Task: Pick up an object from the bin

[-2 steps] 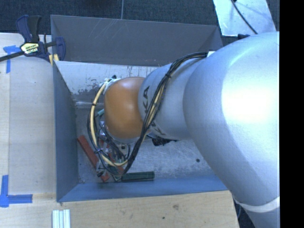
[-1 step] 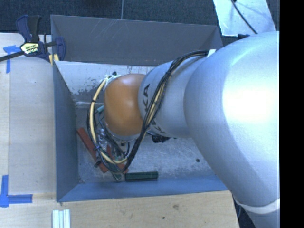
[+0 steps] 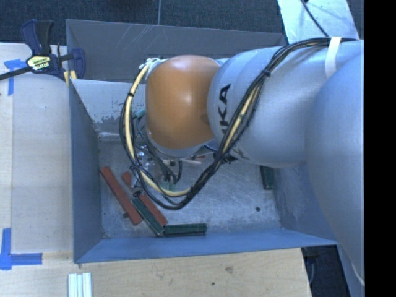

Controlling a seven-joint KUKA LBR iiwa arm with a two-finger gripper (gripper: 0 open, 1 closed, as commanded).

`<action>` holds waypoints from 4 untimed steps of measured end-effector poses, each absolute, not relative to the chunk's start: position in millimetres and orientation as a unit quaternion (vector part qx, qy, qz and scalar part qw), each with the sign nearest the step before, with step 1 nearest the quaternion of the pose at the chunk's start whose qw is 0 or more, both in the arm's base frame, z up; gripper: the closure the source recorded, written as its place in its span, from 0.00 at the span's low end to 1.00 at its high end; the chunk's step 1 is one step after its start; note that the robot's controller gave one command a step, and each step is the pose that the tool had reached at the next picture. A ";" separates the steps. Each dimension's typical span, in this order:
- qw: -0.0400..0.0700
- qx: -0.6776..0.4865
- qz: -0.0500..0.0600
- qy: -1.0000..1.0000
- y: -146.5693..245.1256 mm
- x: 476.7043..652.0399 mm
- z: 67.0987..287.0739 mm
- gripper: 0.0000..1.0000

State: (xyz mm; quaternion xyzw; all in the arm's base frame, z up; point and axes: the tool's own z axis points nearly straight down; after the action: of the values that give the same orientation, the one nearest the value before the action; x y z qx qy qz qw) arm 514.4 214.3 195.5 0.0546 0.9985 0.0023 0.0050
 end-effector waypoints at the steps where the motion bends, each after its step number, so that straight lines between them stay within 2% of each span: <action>1: -0.001 0.020 -0.002 1.000 165.7 494.2 154.1 1.00; 2: 0.001 0.019 0.000 1.000 168.3 495.0 155.9 0.00; 3: 0.002 -0.016 0.000 1.000 178.8 490.5 67.2 0.00; 4: 0.006 -0.015 0.003 1.000 180.3 493.2 74.0 1.00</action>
Offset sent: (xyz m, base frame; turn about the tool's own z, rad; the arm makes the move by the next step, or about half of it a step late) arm -0.0201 -0.0455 -0.0396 -0.0718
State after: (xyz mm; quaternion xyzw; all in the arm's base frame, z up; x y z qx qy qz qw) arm 493.2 180.3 74.0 -0.0154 0.9999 0.0026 0.0057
